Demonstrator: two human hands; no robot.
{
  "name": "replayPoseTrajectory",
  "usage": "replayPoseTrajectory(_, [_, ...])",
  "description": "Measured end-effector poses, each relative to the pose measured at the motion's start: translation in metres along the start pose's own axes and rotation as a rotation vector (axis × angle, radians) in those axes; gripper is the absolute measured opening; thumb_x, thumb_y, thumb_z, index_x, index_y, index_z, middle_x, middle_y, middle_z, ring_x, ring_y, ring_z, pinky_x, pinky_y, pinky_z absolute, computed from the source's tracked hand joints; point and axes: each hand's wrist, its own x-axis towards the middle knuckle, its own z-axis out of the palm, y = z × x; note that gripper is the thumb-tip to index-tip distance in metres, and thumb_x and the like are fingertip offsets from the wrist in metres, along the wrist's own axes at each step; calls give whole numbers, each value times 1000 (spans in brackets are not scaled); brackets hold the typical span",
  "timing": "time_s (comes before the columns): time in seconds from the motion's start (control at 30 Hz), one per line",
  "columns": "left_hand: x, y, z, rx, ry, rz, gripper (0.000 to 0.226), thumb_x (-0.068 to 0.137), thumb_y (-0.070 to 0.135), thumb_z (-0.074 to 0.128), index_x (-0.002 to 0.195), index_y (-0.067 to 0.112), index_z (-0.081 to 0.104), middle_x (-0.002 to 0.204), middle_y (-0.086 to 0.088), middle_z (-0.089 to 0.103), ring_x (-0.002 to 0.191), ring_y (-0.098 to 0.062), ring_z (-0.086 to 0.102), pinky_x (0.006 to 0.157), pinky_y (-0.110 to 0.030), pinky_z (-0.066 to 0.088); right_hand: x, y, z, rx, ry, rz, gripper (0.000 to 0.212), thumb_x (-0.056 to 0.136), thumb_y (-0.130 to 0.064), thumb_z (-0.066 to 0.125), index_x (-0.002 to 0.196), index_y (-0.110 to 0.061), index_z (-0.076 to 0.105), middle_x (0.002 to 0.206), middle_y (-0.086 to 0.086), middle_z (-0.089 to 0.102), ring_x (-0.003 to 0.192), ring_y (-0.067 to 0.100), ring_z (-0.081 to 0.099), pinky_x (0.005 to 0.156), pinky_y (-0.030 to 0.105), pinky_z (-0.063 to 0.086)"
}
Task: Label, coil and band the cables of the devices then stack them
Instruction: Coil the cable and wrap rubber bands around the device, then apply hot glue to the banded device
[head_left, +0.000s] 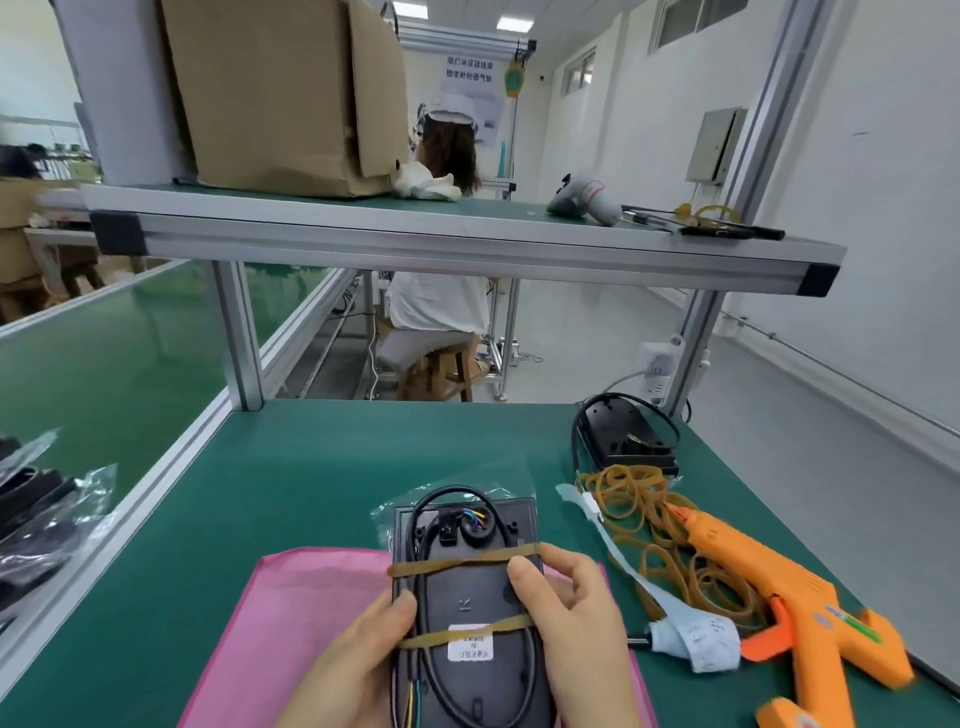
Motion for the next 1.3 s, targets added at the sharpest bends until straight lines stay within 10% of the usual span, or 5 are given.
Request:
replayPoseTrajectory(0.13, [7, -10, -9, 106, 11, 10, 43, 76, 2, 60, 119, 8, 61, 102, -17, 74, 87, -29, 74, 60, -28, 59, -3, 4, -5, -40, -35, 19, 22, 82, -21, 72, 100, -23, 59, 73, -12, 74, 70, 3, 70, 60, 14, 50])
replayPoseTrajectory(0.3, [7, -12, -16, 207, 135, 11, 47, 67, 12, 77, 113, 7, 71, 94, -16, 75, 89, -36, 71, 84, -46, 56, 2, 0, -38, -250, -127, -17, 28, 86, -27, 68, 112, -28, 57, 105, -23, 61, 94, -13, 57, 73, 3, 44])
replayPoseTrajectory(0.67, [-1, -12, -6, 180, 158, -115, 75, 43, 31, 84, 113, 11, 68, 103, -16, 74, 88, -31, 73, 77, -42, 52, 28, -36, -208, -1374, 375, 310, 43, 80, -65, 55, 78, -23, 48, 78, -6, 59, 73, 14, 59, 62, 29, 46])
replayPoseTrajectory(0.9, [-7, -10, 13, 191, 127, -62, 26, 91, 11, 56, 110, -6, 60, 63, -19, 71, 49, -31, 68, 36, -26, 50, 32, -45, -180, -978, 175, 246, 26, 95, -30, 53, 106, -7, 58, 73, -8, 56, 81, -4, 62, 53, 5, 43])
replayPoseTrajectory(1.3, [-11, -13, 25, 33, 146, -108, 30, 89, 13, 56, 112, -5, 61, 77, -25, 72, 57, -36, 71, 39, -36, 54, 33, -19, -223, -568, 473, 416, 22, 81, -25, 70, 81, -17, 49, 81, 15, 61, 73, 31, 58, 73, 42, 46])
